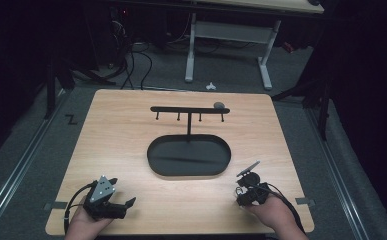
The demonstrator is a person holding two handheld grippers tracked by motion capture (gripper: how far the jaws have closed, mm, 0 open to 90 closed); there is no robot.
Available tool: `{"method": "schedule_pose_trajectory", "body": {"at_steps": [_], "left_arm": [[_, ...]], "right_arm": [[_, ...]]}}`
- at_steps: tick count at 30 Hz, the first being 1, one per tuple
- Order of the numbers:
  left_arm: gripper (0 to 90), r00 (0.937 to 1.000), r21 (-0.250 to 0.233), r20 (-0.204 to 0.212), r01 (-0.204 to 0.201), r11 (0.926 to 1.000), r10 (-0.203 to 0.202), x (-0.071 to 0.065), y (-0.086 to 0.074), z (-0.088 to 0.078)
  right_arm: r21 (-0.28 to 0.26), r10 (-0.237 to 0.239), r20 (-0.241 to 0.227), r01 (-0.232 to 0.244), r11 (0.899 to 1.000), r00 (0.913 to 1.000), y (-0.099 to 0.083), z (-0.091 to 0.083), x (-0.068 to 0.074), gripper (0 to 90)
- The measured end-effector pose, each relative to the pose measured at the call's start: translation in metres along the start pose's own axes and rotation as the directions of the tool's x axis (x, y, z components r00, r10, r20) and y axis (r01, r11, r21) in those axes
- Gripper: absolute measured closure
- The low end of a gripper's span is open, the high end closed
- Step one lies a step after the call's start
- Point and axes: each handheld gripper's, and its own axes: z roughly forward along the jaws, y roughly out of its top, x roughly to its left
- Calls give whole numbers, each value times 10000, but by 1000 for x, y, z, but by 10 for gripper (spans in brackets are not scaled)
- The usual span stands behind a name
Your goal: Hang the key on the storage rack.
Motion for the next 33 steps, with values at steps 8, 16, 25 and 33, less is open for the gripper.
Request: {"method": "schedule_pose_trajectory", "body": {"at_steps": [8, 16, 25, 33], "left_arm": [[77, 10000, 95, 59, -70, 9999, 69, -1, 0, 1], [77, 9999, 116, 57, -89, 9999, 89, 0, 0, 1], [78, 10000, 113, 58, -78, 9999, 77, 0, 0, 1], [78, 9998, 160, 124, -158, 9997, 156, -2, 0, 2]], "right_arm": [[108, -71, -507, 77, 9999, 9987, 3, 2, -2, 607], [60, -48, -470, 51, 10000, 9989, 3, 1, -5, 688], [278, -54, -431, 66, 9996, 9991, 4, 2, -7, 614], [-117, -80, -509, 75, 9999, 9987, -1, 1, -7, 691]]}}
